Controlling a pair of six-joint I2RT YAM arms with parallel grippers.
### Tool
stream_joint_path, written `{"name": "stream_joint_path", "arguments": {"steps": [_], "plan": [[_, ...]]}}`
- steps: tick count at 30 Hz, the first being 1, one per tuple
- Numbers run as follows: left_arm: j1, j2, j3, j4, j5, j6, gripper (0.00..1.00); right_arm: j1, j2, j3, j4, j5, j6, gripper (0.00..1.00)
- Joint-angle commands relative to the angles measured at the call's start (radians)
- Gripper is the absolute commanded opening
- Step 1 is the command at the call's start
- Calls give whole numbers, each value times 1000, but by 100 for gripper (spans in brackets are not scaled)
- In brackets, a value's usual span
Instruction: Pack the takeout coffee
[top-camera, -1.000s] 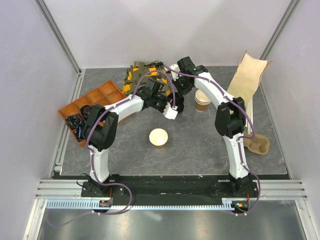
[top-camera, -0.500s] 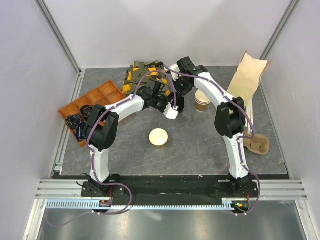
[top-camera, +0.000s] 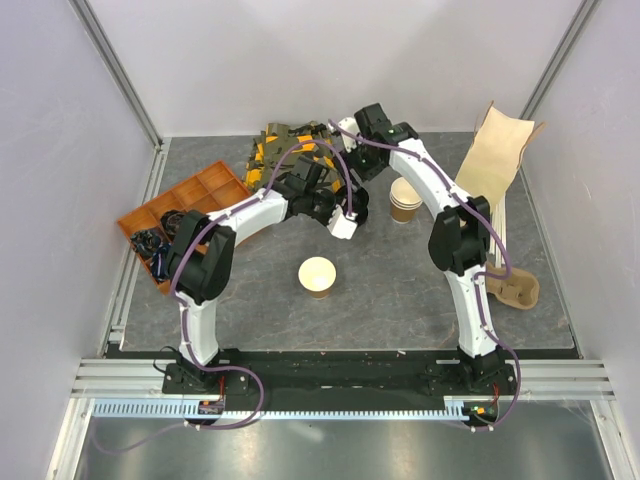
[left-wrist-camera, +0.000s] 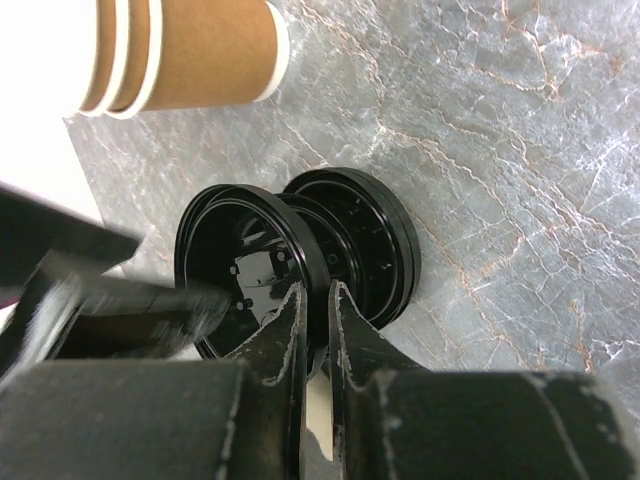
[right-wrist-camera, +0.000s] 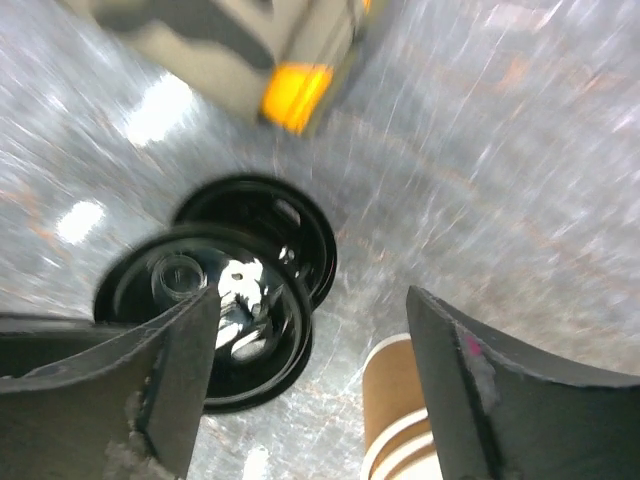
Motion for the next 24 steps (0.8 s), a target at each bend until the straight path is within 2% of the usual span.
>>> {"name": "stream_joint_path", "arguments": {"steps": [1,7,10,13,17,18,19,21,22,23,24], "plan": [[-8,-136,-21,-33,61,15,2,4,-44,158,-8,-46,51,85],[-12,-271,-93,-138,106,-1,2,3,-207,50,108,-107,107,98],[-13,-357,-101,-199,155,-105,2,3,-289,16,137,-135,103,98],[-10,-447,-58,-294,225,-318,2,-9,-380,-4,133,-155,43,98],[8,-585,-20,-362,359,-759,2,-45,-513,-71,125,-201,-30,98],[11,-608,-17,-362,412,-839,2,-48,-540,-107,121,-209,-58,98],[18,-634,-17,-357,439,-1013,2,-48,-591,-125,113,-219,-72,98],[45,-688,-41,-301,532,-1204,3,-48,-677,-195,96,-245,-90,98],[68,-710,-70,-247,563,-1440,3,-48,-710,-226,92,-262,-107,98],[76,-771,-108,-64,607,-1573,3,-48,-744,-289,90,-305,-113,98],[85,-808,-215,60,614,-1716,3,-49,-812,-323,88,-328,-122,98]]}}
